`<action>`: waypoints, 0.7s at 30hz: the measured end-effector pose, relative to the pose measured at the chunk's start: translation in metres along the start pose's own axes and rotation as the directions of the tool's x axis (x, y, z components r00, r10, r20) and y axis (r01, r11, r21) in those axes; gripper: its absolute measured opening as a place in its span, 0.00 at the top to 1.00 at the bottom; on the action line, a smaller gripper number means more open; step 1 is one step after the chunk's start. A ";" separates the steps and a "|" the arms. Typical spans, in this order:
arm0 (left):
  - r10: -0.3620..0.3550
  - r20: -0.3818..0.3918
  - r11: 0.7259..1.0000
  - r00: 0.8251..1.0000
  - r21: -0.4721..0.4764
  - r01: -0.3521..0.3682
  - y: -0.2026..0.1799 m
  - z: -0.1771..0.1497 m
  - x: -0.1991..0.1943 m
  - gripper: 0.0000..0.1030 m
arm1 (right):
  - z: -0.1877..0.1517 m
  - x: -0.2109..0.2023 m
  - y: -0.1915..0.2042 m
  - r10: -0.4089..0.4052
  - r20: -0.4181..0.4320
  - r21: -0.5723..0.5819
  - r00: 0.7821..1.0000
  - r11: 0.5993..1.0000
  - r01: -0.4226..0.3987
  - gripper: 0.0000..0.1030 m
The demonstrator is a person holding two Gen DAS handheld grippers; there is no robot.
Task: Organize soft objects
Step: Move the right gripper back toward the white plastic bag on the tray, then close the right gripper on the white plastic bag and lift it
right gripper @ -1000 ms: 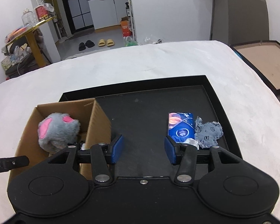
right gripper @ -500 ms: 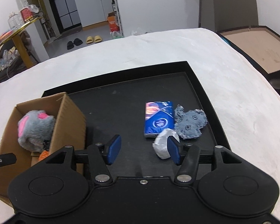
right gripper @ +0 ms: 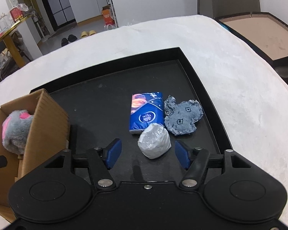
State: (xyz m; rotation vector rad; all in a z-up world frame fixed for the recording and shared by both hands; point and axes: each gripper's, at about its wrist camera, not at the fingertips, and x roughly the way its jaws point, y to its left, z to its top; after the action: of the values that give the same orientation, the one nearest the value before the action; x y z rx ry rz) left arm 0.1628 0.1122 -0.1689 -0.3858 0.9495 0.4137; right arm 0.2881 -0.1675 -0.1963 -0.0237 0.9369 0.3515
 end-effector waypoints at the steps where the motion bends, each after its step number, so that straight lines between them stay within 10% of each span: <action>1: 0.001 0.000 1.000 1.000 -0.004 -0.001 0.000 0.001 0.000 0.35 | 0.000 0.002 0.000 0.000 -0.004 -0.006 1.000 1.000 0.000 0.40; 12: 0.016 -0.022 1.000 1.000 0.000 -0.016 -0.002 0.001 0.011 0.35 | 0.005 0.026 -0.002 -0.015 -0.020 -0.021 1.000 1.000 0.015 0.42; 15: 0.014 -0.024 1.000 1.000 -0.002 -0.014 -0.002 0.002 0.012 0.35 | 0.004 0.030 -0.002 -0.026 -0.032 -0.031 0.999 0.999 0.025 0.61; 21: 0.010 -0.024 1.000 1.000 -0.006 -0.010 -0.001 0.002 0.013 0.35 | 0.002 0.026 0.000 -0.020 -0.031 -0.038 0.999 0.999 0.019 0.63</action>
State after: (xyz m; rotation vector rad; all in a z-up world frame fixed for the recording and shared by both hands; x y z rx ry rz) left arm 0.1708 0.1147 -0.1787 -0.3923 0.9745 0.4219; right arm 0.3037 -0.1595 -0.2161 -0.0729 0.9610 0.3510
